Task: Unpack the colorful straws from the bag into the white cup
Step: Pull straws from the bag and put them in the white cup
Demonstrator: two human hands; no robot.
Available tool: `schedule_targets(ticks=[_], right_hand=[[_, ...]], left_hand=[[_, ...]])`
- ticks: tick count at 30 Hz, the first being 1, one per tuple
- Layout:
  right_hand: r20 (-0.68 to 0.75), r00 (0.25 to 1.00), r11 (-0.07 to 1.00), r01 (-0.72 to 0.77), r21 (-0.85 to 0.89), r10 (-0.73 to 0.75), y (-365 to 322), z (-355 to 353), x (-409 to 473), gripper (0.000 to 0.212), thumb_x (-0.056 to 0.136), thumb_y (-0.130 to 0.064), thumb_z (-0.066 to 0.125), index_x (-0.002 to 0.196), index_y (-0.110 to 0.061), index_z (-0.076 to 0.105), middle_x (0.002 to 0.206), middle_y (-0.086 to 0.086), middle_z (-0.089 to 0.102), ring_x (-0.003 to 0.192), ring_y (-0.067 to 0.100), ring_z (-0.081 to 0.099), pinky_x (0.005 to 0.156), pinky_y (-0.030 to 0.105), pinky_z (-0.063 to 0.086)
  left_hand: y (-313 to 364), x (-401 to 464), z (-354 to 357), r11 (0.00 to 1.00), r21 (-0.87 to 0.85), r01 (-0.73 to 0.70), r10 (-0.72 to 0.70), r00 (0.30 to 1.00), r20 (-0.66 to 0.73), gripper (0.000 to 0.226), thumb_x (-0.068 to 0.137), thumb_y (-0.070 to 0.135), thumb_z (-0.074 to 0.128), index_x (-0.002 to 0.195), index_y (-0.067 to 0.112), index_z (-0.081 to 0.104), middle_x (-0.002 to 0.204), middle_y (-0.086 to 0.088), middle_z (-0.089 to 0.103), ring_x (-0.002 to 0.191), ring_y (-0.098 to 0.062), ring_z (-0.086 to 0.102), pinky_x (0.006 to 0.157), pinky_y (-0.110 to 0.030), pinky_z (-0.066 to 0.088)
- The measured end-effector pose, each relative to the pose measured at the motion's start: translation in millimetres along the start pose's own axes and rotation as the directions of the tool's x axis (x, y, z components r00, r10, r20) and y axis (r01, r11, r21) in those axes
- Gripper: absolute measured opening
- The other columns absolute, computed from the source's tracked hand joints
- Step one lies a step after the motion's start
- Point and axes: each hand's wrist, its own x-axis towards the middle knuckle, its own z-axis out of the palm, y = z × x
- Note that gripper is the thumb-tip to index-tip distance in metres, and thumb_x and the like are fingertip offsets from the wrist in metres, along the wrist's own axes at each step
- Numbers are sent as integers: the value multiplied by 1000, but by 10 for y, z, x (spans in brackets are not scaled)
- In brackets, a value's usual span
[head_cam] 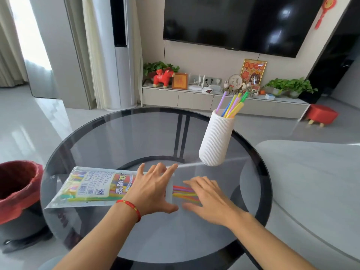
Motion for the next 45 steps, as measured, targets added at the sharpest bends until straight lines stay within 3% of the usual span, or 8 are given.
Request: schedule_targets(ticks=[6, 10, 15, 21, 25, 29, 41, 45], right_hand=[[-126, 988, 984, 72, -160, -93, -71, 51, 39, 36, 113, -40, 41, 119, -12, 62, 111, 6, 57, 91, 27, 54, 78, 40, 40], [-98, 995, 994, -4, 113, 16, 102, -124, -64, 30, 110, -42, 47, 119, -18, 62, 105, -2, 52, 84, 28, 59, 72, 46, 48], [-82, 985, 815, -78, 575, 152, 384, -208, -193, 16, 104, -26, 67, 113, -29, 79, 91, -7, 75, 81, 13, 65, 73, 27, 51], [64, 970, 211, -116, 971, 236, 528, -271, -352, 35, 88, -31, 85, 119, -15, 81, 95, 15, 77, 75, 16, 67, 65, 22, 56], [119, 905, -227, -26, 974, 409, 358, -257, -326, 51, 77, -33, 86, 112, 3, 79, 103, 27, 78, 81, 28, 80, 69, 27, 65], [138, 861, -482, 135, 866, 490, 43, -77, -299, 60, 81, -46, 76, 114, 3, 74, 93, 16, 78, 74, 22, 76, 64, 28, 65], [-30, 746, -100, 130, 986, 665, -373, 17, 82, 23, 103, -12, 62, 88, -3, 77, 61, 7, 60, 52, 15, 51, 51, 21, 47], [-14, 727, -183, 190, 965, 686, -228, -77, 21, 32, 101, -18, 68, 73, -18, 82, 62, 0, 63, 52, 7, 55, 46, 18, 44]], left_hand=[[59, -64, -45, 999, 33, -7, 8, 999, -36, 66, 64, 58, 65, 128, 50, 51, 127, 0, 46, 120, -22, 50, 112, -59, 25], [80, -63, -49, 996, 67, 51, -47, 997, -57, 47, 72, 55, 59, 118, 47, 58, 125, 0, 46, 113, -23, 51, 110, -60, 28], [59, -39, -42, 993, 61, 97, -90, 989, -113, 26, 83, 54, 61, 107, 43, 66, 126, 1, 53, 112, -23, 55, 107, -60, 32], [78, -39, -28, 991, 73, 111, -101, 986, -136, 23, 91, 52, 58, 112, 45, 65, 130, 4, 55, 112, -23, 55, 108, -57, 32], [85, -54, -24, 989, 79, 121, -110, 985, -136, 27, 98, 53, 47, 118, 44, 63, 133, 6, 53, 114, -22, 53, 109, -55, 31], [124, -60, -29, 990, 65, 129, -118, 983, -143, 24, 99, 47, 48, 117, 41, 63, 134, 4, 53, 114, -24, 54, 109, -57, 29], [123, -91, 9, 990, 99, 103, -90, 988, -130, 29, 97, 55, 46, 117, 37, 55, 135, 3, 50, 117, -24, 52, 110, -60, 28], [68, -87, -5, 990, 78, 118, -107, 985, -136, 21, 99, 47, 45, 114, 36, 55, 134, 2, 51, 115, -26, 52, 110, -60, 28]])
